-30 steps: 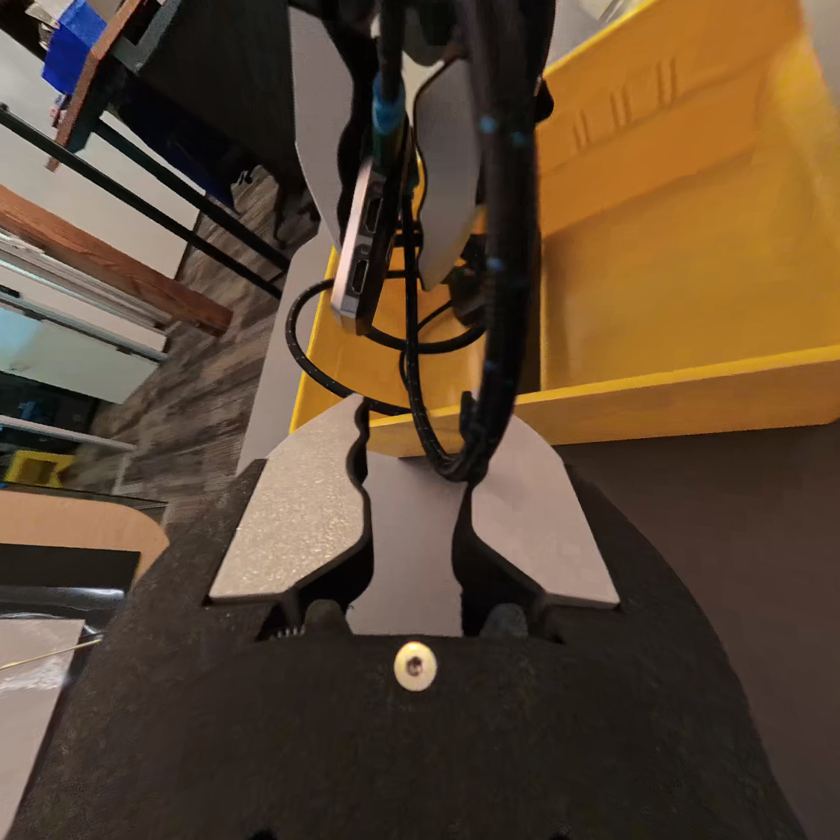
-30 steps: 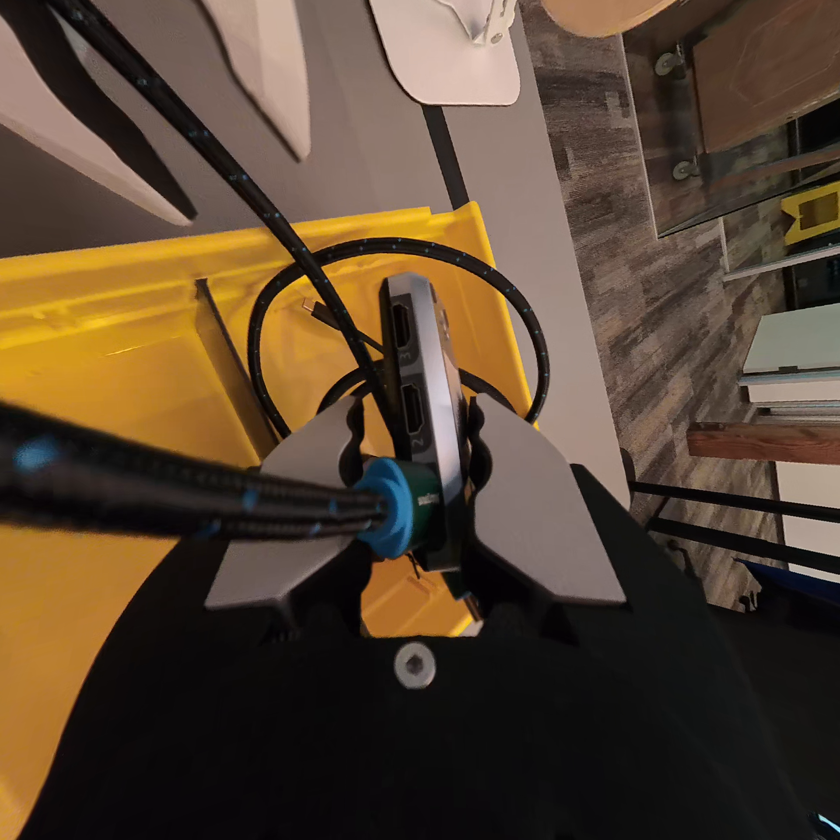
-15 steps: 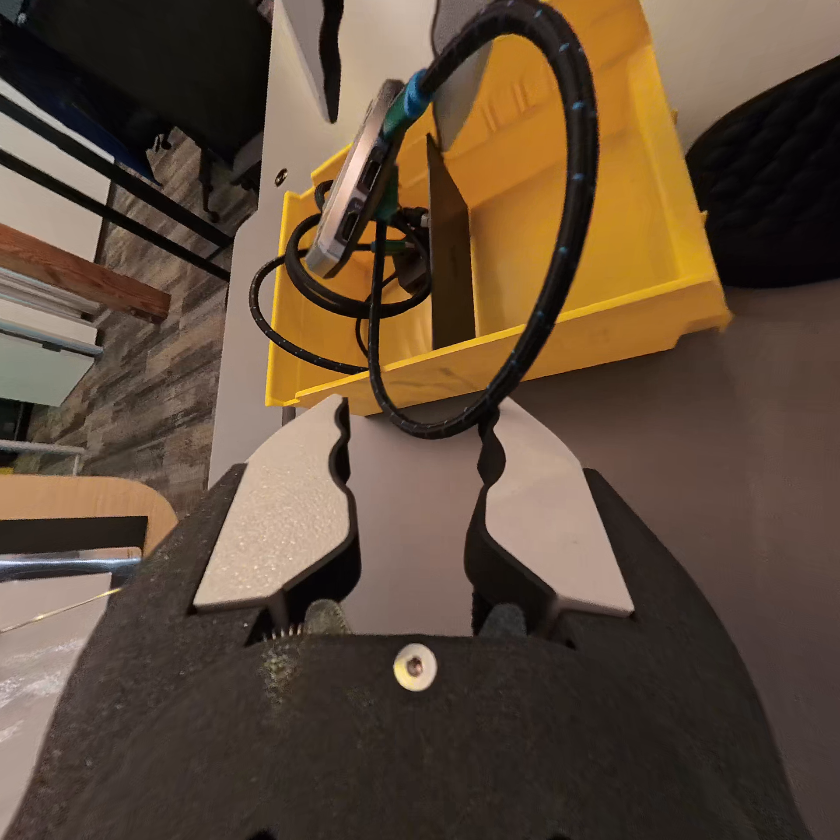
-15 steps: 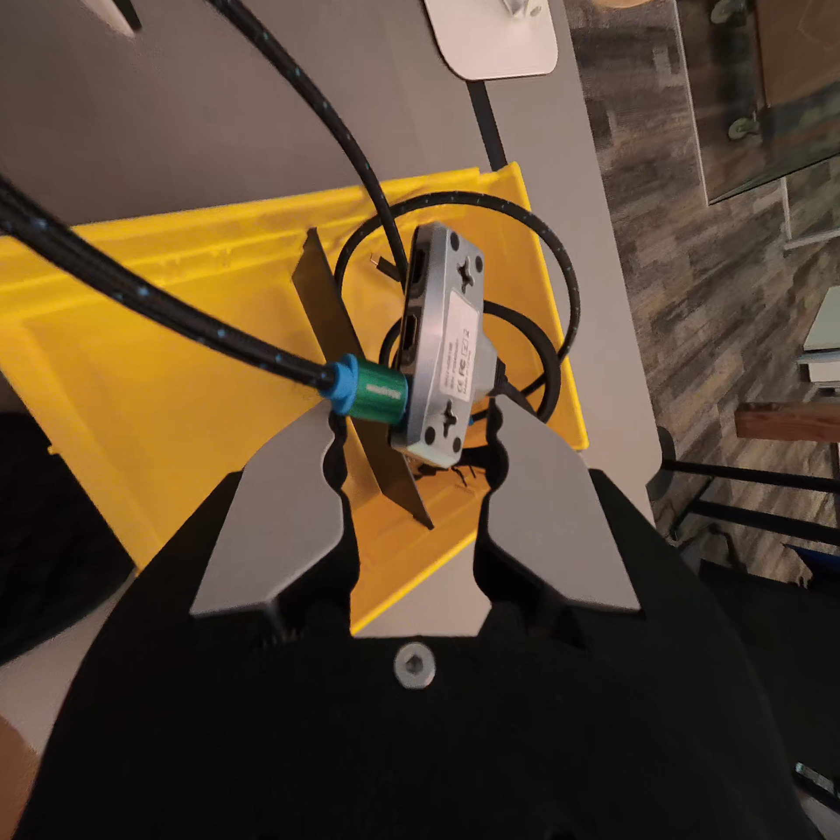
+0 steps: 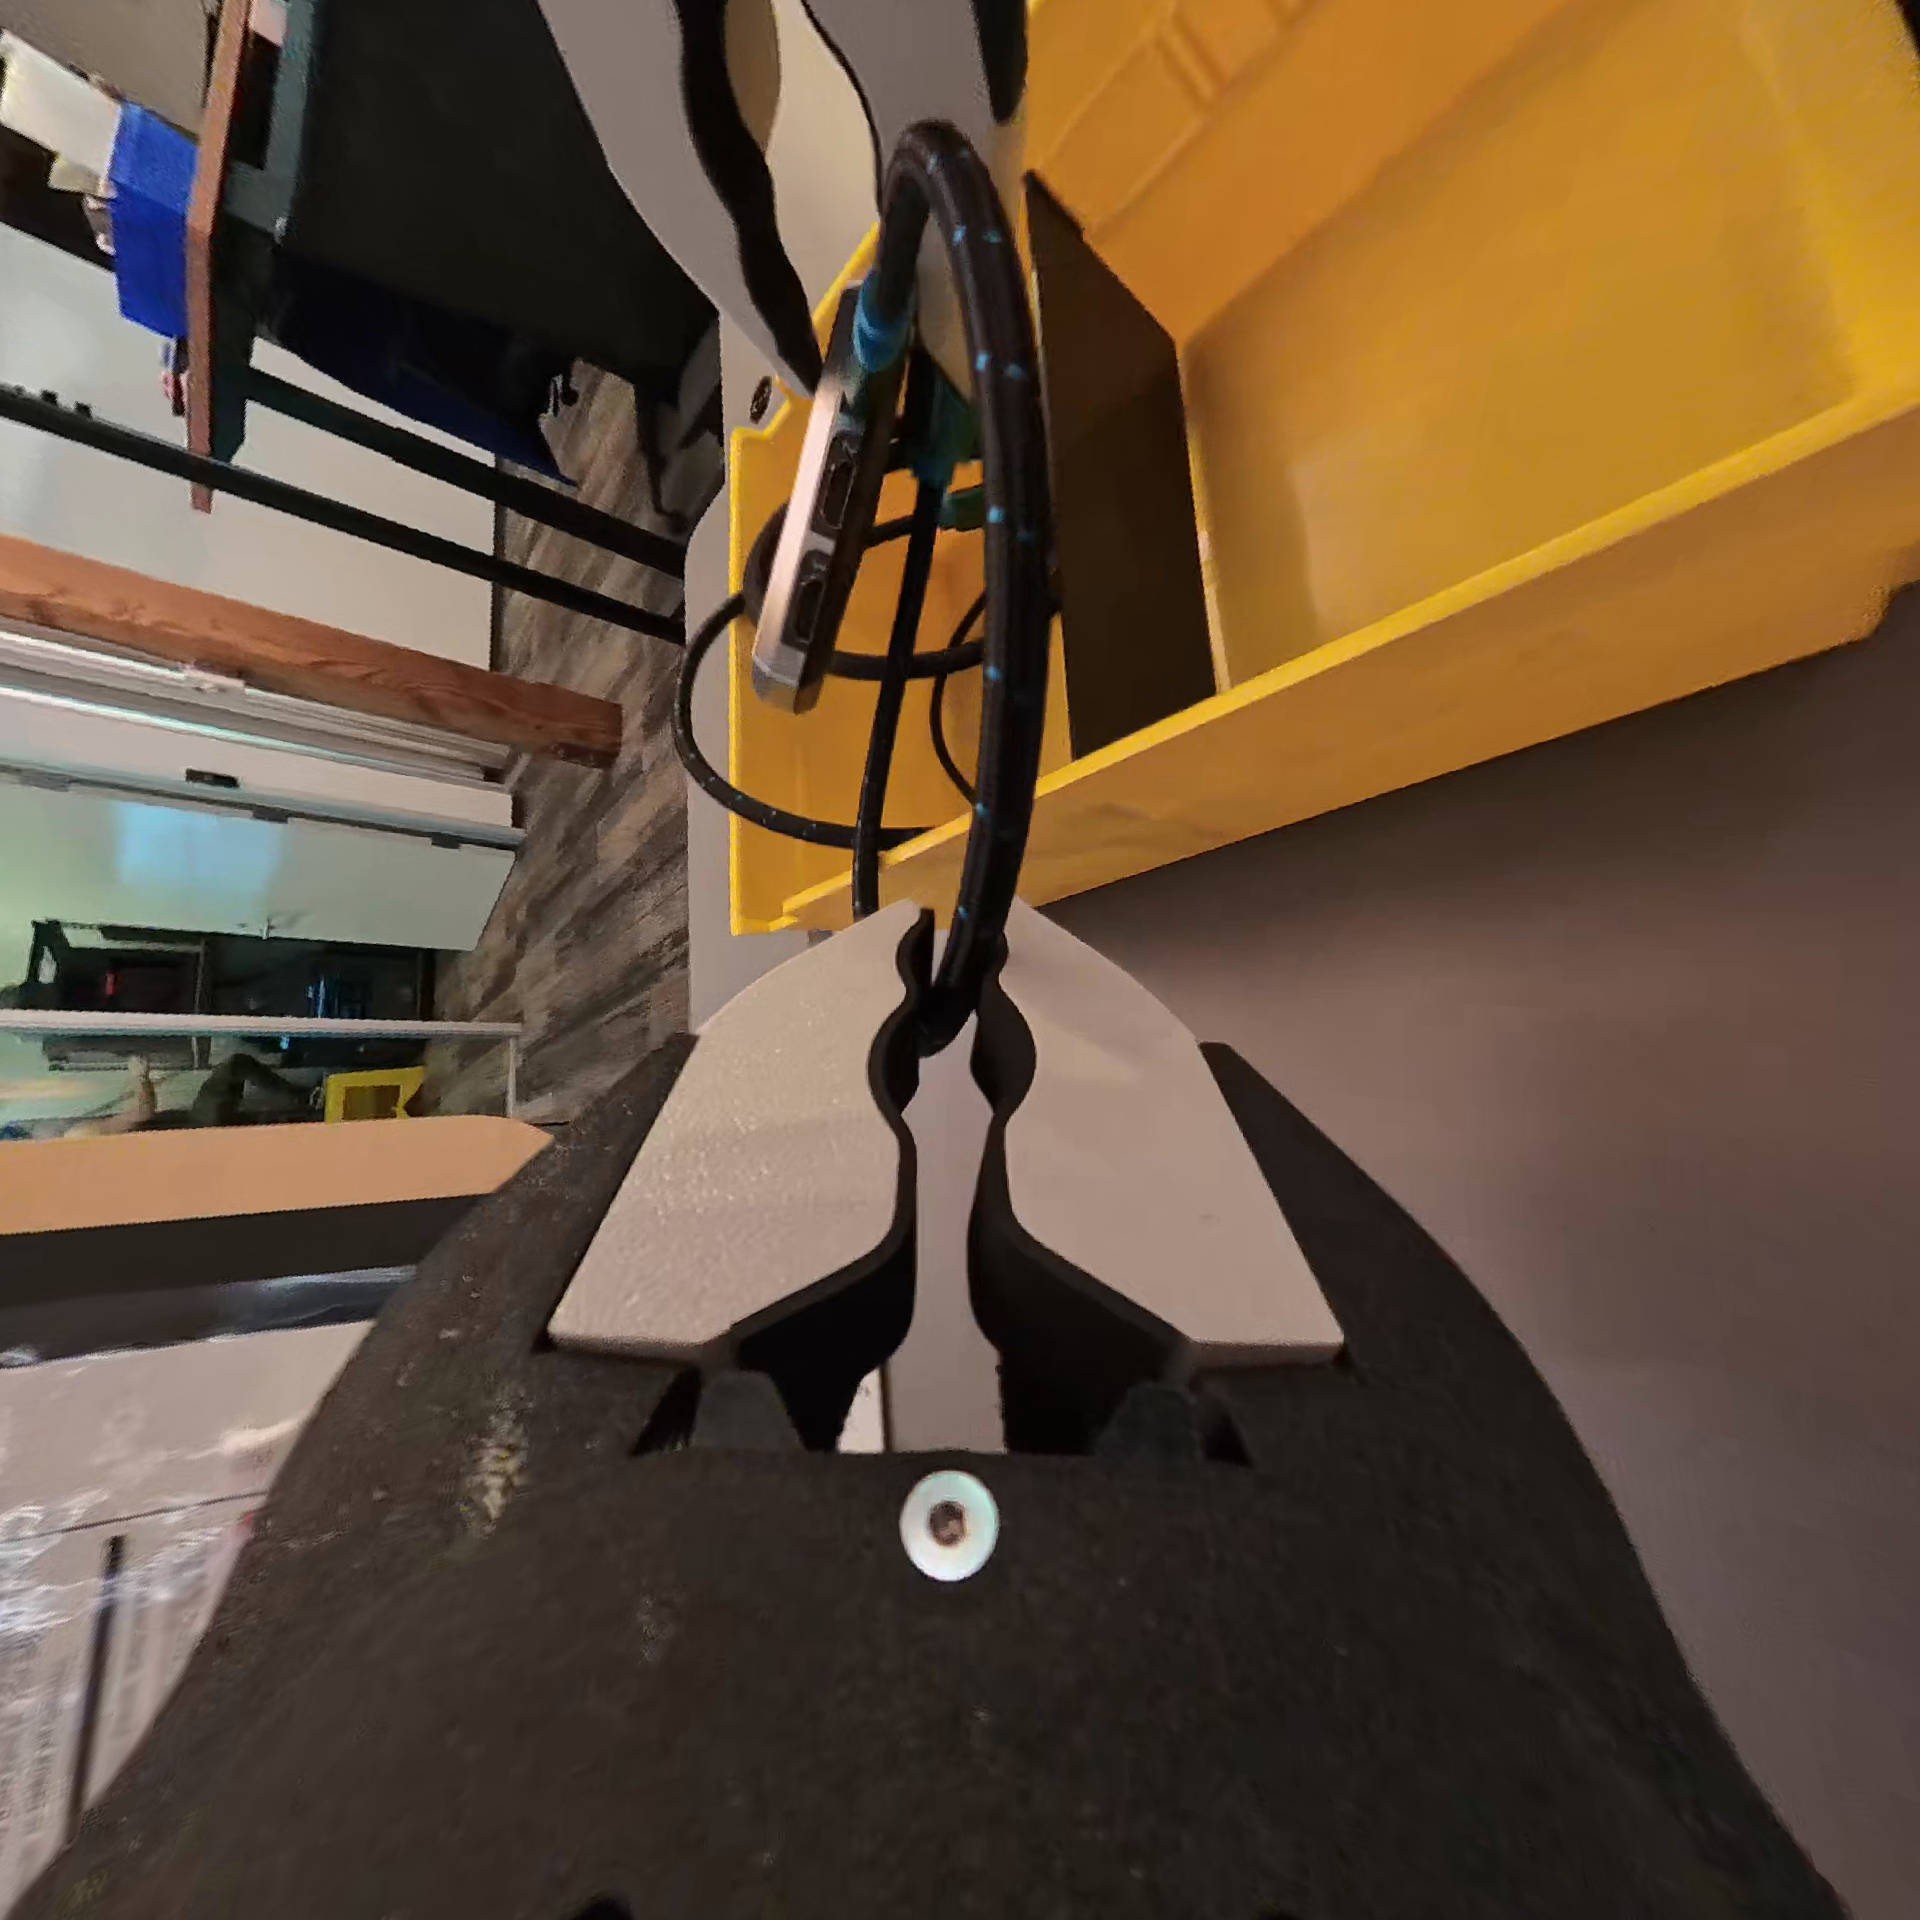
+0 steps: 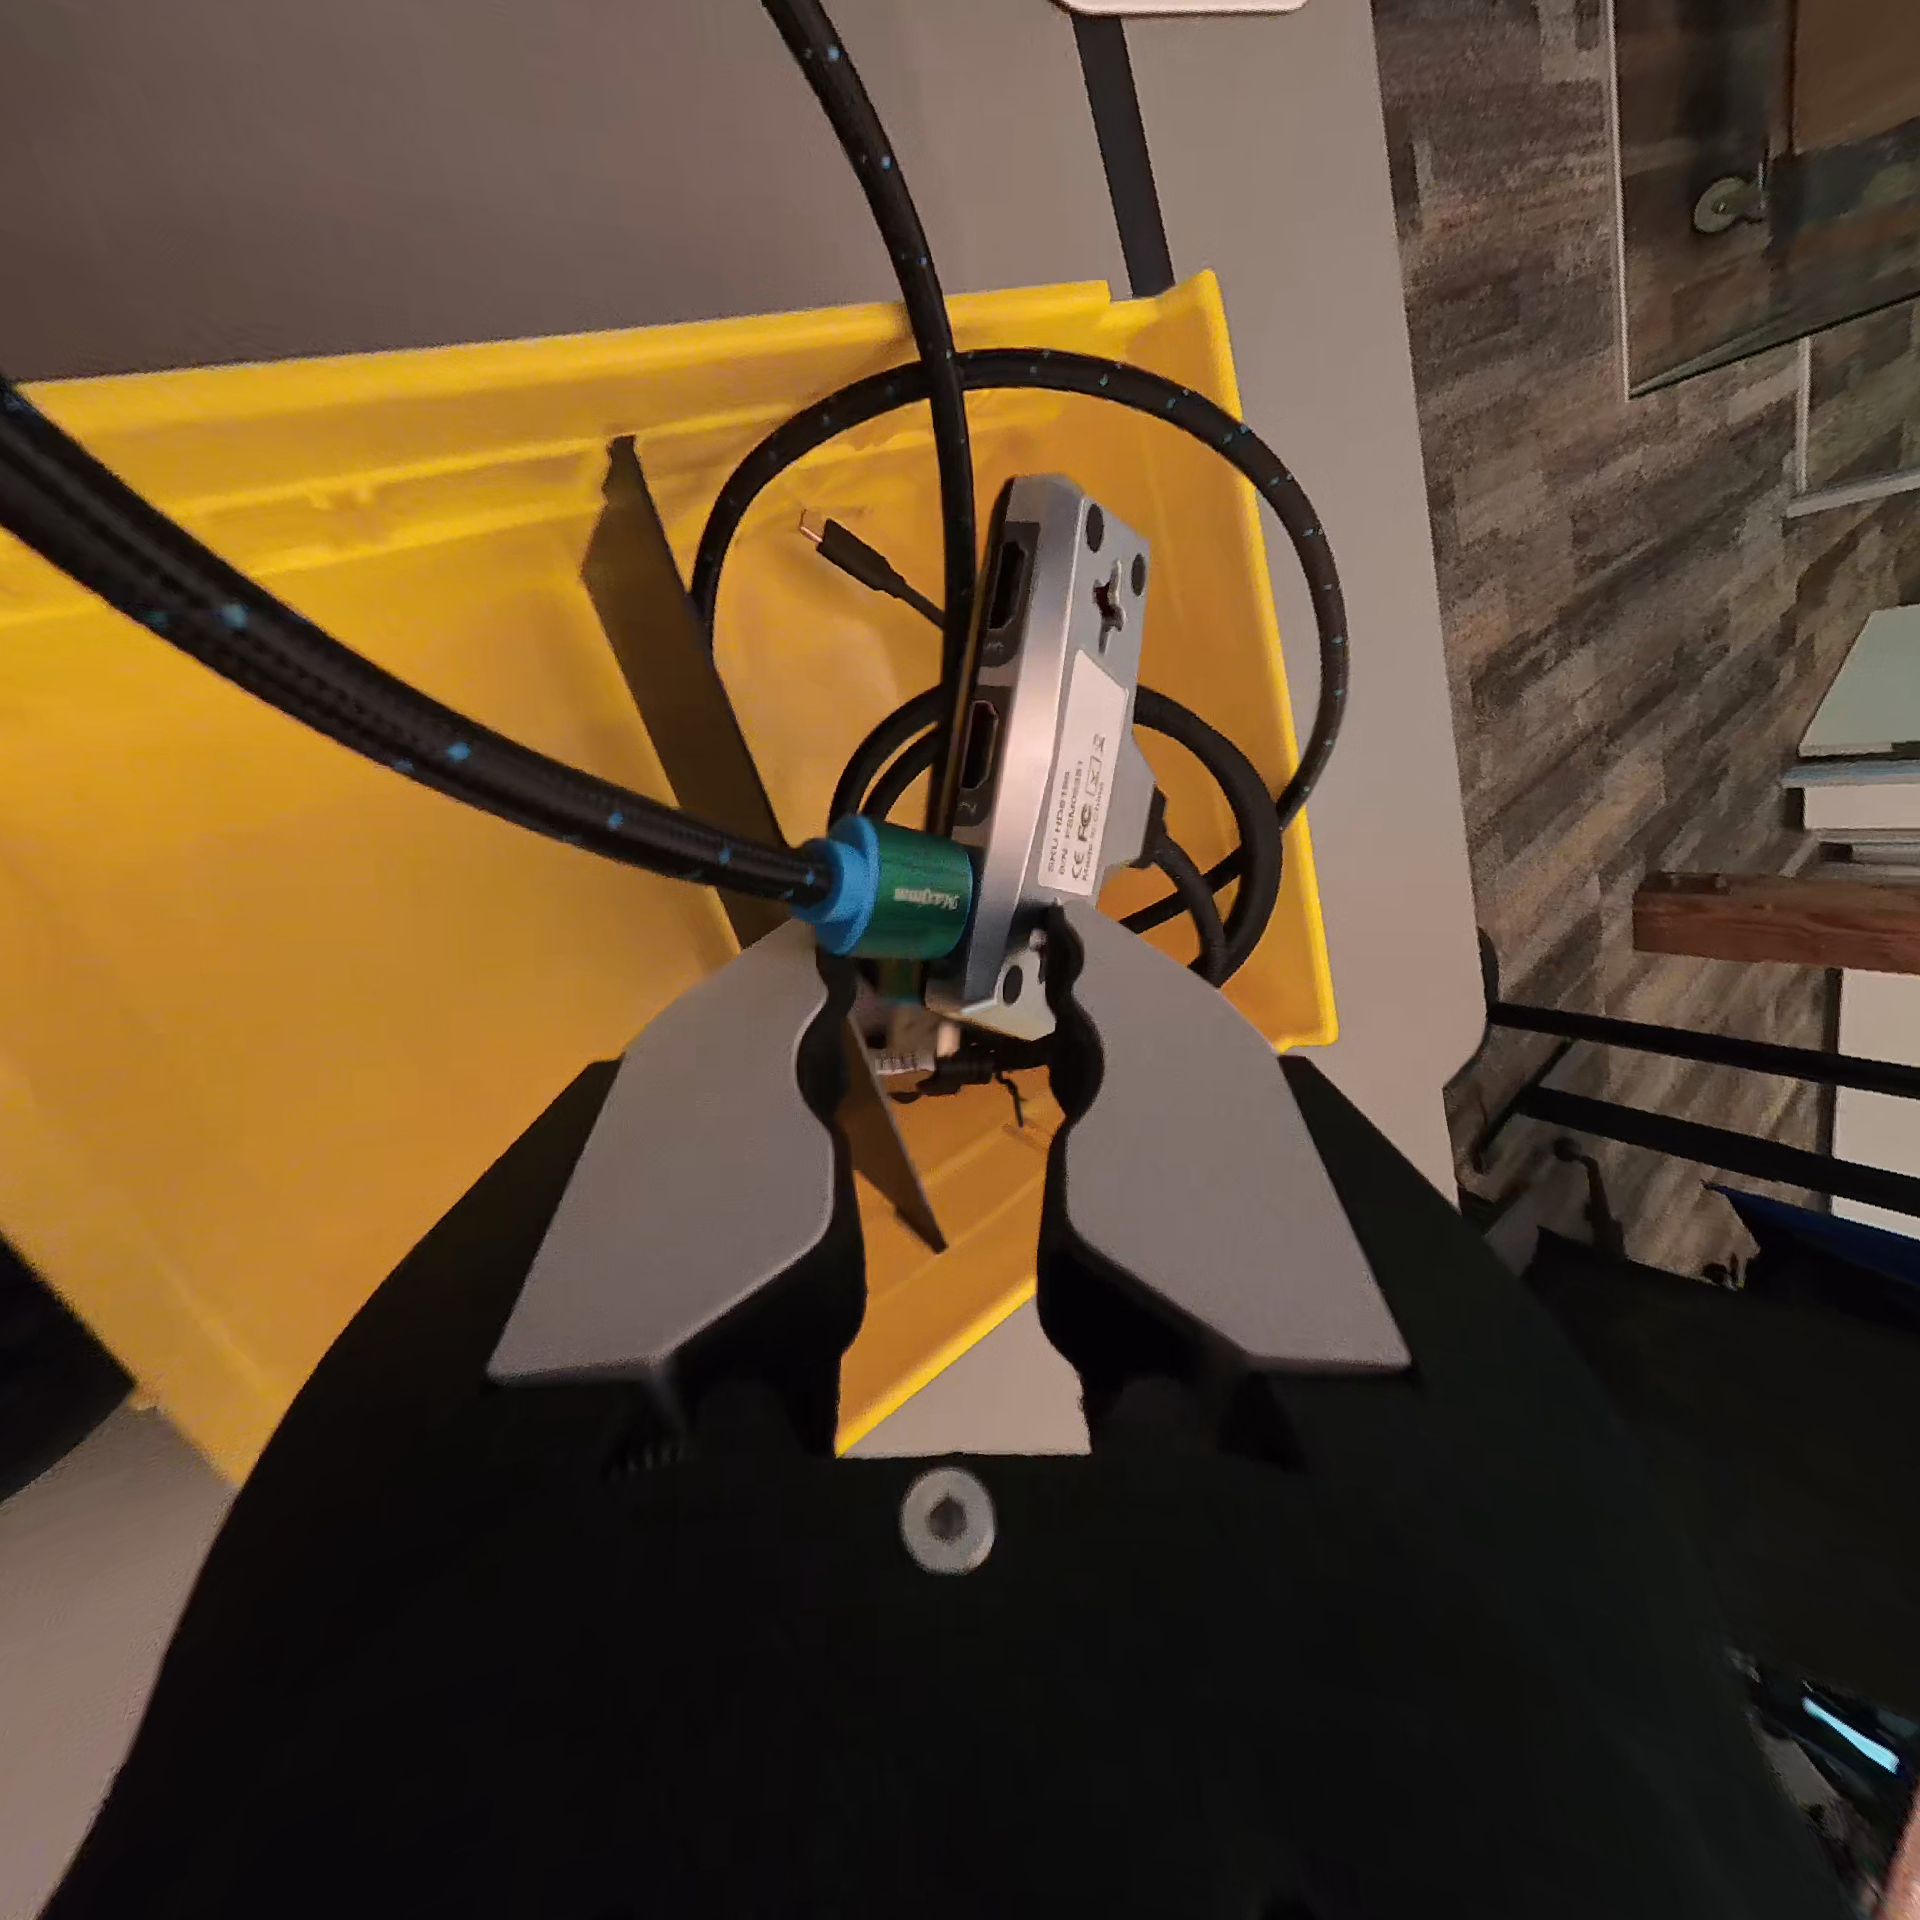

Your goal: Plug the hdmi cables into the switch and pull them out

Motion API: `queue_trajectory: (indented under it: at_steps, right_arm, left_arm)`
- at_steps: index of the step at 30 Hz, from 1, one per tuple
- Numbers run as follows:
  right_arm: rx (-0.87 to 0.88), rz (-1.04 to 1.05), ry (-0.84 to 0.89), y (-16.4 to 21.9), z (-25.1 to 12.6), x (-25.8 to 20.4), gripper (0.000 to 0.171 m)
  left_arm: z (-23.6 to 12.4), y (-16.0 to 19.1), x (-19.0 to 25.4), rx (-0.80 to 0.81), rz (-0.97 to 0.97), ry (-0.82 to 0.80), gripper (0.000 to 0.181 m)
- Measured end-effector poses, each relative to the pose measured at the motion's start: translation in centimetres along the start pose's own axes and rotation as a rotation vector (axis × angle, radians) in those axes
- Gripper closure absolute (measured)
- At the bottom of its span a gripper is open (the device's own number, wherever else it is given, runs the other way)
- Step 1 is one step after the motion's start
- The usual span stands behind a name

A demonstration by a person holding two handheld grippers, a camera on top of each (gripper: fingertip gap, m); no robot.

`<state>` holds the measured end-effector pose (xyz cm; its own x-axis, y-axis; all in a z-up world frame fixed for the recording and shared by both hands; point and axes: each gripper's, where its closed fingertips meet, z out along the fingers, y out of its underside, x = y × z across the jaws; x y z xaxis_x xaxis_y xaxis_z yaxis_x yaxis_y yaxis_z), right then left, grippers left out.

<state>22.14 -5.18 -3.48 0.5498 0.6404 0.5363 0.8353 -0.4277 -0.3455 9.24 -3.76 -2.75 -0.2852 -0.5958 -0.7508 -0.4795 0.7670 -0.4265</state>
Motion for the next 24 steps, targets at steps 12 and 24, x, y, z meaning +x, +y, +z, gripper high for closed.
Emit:
queue_trajectory:
  at_steps: [12,24]
  right_arm:
    - [-0.035,-0.016,-0.033,-0.8,1.4,-0.8,0.119]
    - [-0.132,0.141,-0.055,3.6,-3.4,-1.7,0.118]
  left_arm:
    - [0.8,3.4,0.5,-0.084,-0.158,0.065,0.164]
    - [-3.0,4.7,2.3,-0.167,-0.291,0.232,0.139]
